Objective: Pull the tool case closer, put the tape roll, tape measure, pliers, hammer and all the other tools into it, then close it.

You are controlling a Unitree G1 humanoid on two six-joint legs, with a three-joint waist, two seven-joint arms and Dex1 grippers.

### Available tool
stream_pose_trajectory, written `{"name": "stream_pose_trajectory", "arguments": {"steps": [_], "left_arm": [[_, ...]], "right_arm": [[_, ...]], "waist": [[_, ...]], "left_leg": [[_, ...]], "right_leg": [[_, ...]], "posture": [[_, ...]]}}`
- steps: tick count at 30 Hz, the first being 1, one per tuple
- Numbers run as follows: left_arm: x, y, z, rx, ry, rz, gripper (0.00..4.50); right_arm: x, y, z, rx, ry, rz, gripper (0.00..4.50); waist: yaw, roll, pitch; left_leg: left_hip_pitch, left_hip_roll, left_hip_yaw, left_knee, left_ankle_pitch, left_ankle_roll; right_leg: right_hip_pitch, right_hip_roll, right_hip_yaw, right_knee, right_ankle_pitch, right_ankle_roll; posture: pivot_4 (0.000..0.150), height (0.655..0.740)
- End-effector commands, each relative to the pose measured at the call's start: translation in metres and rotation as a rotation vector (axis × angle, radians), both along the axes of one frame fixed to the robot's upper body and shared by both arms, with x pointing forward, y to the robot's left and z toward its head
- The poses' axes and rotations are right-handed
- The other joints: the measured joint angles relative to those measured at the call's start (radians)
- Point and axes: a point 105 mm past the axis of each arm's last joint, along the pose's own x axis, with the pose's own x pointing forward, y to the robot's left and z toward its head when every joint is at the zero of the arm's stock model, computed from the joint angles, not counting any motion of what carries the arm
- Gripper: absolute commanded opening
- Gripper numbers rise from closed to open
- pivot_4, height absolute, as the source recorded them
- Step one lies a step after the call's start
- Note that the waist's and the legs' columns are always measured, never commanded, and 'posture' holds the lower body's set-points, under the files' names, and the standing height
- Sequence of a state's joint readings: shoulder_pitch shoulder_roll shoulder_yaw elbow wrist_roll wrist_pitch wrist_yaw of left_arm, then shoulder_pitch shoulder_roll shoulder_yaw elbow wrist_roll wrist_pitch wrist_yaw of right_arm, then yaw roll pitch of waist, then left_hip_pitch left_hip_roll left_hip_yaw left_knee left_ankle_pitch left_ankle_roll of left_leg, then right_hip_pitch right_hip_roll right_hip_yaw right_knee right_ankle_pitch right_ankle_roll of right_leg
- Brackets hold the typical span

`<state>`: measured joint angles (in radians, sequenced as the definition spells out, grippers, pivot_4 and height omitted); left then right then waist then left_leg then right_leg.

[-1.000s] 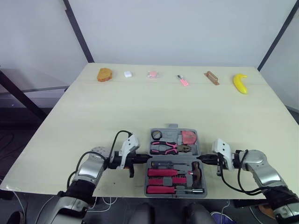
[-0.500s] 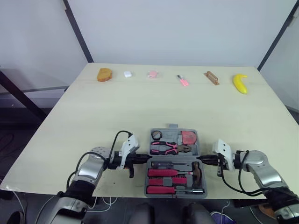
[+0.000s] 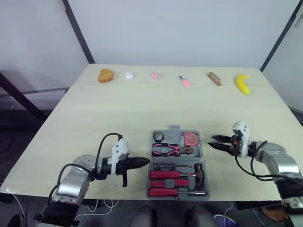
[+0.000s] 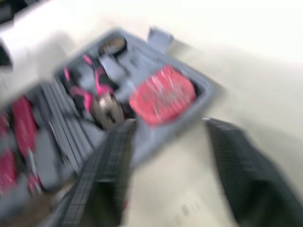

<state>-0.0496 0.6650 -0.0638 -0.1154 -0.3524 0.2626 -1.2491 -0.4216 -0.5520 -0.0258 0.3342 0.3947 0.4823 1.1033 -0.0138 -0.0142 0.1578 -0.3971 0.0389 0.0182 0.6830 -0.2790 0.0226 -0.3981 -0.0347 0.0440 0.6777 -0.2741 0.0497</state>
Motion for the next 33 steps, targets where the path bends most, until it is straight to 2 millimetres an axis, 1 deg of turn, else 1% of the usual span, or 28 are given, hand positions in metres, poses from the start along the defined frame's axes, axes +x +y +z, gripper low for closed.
{"name": "stream_pose_trajectory", "arguments": {"steps": [1,2,5,7,11,13,15,20,27,33], "left_arm": [[-0.021,-0.015,-0.01,0.056,0.037,-0.107,0.0],[-0.024,-0.018,-0.012,0.059,0.048,-0.118,0.0],[-0.032,-0.022,-0.018,0.077,0.073,-0.145,0.0],[-0.037,-0.024,-0.022,0.085,0.093,-0.159,0.0],[-0.038,-0.02,-0.037,0.152,0.119,-0.159,0.0],[-0.037,-0.017,-0.046,0.202,0.114,-0.166,0.0],[-0.034,-0.015,-0.052,0.214,0.111,-0.149,0.0],[-0.037,-0.011,-0.061,0.24,0.11,-0.159,0.0],[-0.036,-0.009,-0.063,0.234,0.116,-0.153,0.0],[-0.037,-0.009,-0.063,0.233,0.116,-0.155,0.0]], "right_arm": [[0.017,0.006,-0.003,0.037,0.116,-0.028,4.33],[0.02,0.008,-0.006,0.04,0.153,-0.021,4.43],[0.023,0.014,-0.015,0.034,0.243,0.01,4.43],[0.023,0.019,-0.022,-0.003,0.277,0.04,4.43],[0.03,0.033,-0.027,-0.005,0.319,0.062,4.43],[0.033,0.038,-0.027,0.012,0.33,0.07,4.43],[0.033,0.043,-0.026,0.028,0.341,0.09,4.43],[0.032,0.052,-0.025,0.099,0.378,0.121,4.43],[0.033,0.069,-0.017,0.184,0.38,0.172,4.43],[0.034,0.069,-0.003,0.264,0.339,0.202,4.43]], "waist": [[-0.003,0.001,0.0],[-0.003,0.002,0.001],[-0.001,0.002,0.001],[0.001,0.002,0.001],[-0.011,0.002,0.001],[-0.017,0.002,0.001],[-0.025,0.002,0.001],[-0.03,0.002,0.0],[-0.031,0.003,0.0],[-0.03,0.004,0.001]], "left_leg": [[0.0,0.0,0.0,0.0,0.0,0.0],[0.001,-0.001,0.001,0.0,0.0,0.0],[0.0,-0.001,0.001,0.0,0.0,0.0],[0.0,-0.001,0.0,-0.001,0.0,0.0],[0.001,-0.001,0.001,-0.001,0.0,0.0],[0.001,-0.001,0.001,-0.001,0.0,0.0],[0.002,-0.001,0.001,-0.001,0.0,0.0],[0.002,0.0,0.001,-0.002,0.0,0.0],[0.003,0.0,0.001,-0.003,0.0,0.0],[0.003,0.0,0.002,-0.003,0.0,0.0]], "right_leg": [[0.0,0.0,0.0,0.0,0.0,0.0],[0.0,0.0,0.001,0.0,0.0,0.0],[0.0,0.001,0.0,0.0,0.0,0.0],[0.0,0.001,-0.001,0.0,0.0,0.0],[0.0,0.001,0.001,0.0,0.0,0.0],[0.0,0.002,0.001,0.0,0.0,0.0],[0.0,0.002,0.0,0.001,0.0,0.0],[0.0,0.002,0.001,0.0,0.0,-0.001],[0.0,0.002,0.001,0.001,0.0,-0.001],[0.0,0.001,0.001,0.0,0.0,0.0]], "posture": [[0.15,0.74],[0.15,0.74],[0.15,0.74],[0.15,0.74],[0.15,0.74],[0.15,0.74],[0.15,0.74],[0.15,0.74],[0.15,0.74],[0.15,0.74]]}}
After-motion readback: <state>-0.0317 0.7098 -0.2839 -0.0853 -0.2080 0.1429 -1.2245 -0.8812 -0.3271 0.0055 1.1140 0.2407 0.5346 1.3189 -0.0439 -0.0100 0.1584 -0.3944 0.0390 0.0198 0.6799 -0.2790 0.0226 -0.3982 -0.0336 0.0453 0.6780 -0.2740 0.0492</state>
